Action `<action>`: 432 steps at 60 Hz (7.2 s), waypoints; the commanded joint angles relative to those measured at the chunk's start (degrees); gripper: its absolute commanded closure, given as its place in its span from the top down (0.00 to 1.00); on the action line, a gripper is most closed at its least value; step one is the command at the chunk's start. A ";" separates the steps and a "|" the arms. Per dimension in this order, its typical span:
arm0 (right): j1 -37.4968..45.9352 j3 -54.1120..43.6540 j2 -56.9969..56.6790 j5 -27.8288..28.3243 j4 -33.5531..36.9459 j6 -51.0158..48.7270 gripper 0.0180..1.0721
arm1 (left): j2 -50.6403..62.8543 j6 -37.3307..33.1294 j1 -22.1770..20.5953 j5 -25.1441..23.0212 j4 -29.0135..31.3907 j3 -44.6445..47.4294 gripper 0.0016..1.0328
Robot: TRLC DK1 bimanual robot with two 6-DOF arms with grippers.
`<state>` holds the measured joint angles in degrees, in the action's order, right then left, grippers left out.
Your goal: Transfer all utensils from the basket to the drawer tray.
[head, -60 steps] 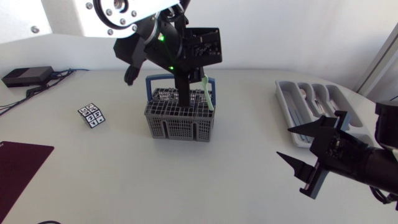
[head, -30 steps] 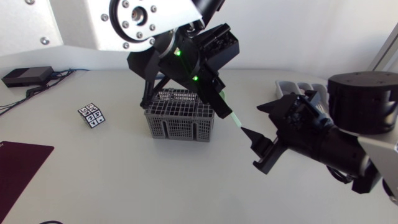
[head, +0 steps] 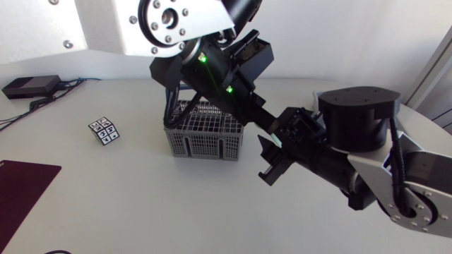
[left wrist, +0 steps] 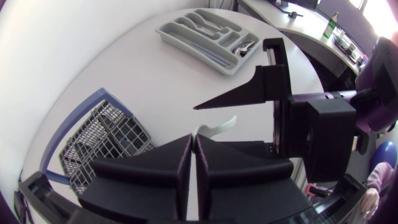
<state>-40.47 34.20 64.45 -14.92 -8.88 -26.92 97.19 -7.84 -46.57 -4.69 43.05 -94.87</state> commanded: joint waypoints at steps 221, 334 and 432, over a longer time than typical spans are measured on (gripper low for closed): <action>77.47 13.27 33.29 30.03 5.46 -74.51 0.65 | -24.50 -11.68 41.73 -7.53 -12.99 33.26 0.94; 19.73 -7.65 -15.23 9.82 10.12 6.61 0.95 | -43.93 -7.98 43.93 -7.53 -37.16 60.68 0.95; 34.95 -25.50 -54.41 8.00 11.46 2.08 0.95 | -94.23 6.52 46.28 4.22 -42.75 92.91 0.95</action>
<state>-6.00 10.83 13.21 -6.11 1.65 -26.37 4.93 -3.77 -0.78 -0.95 1.34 -4.29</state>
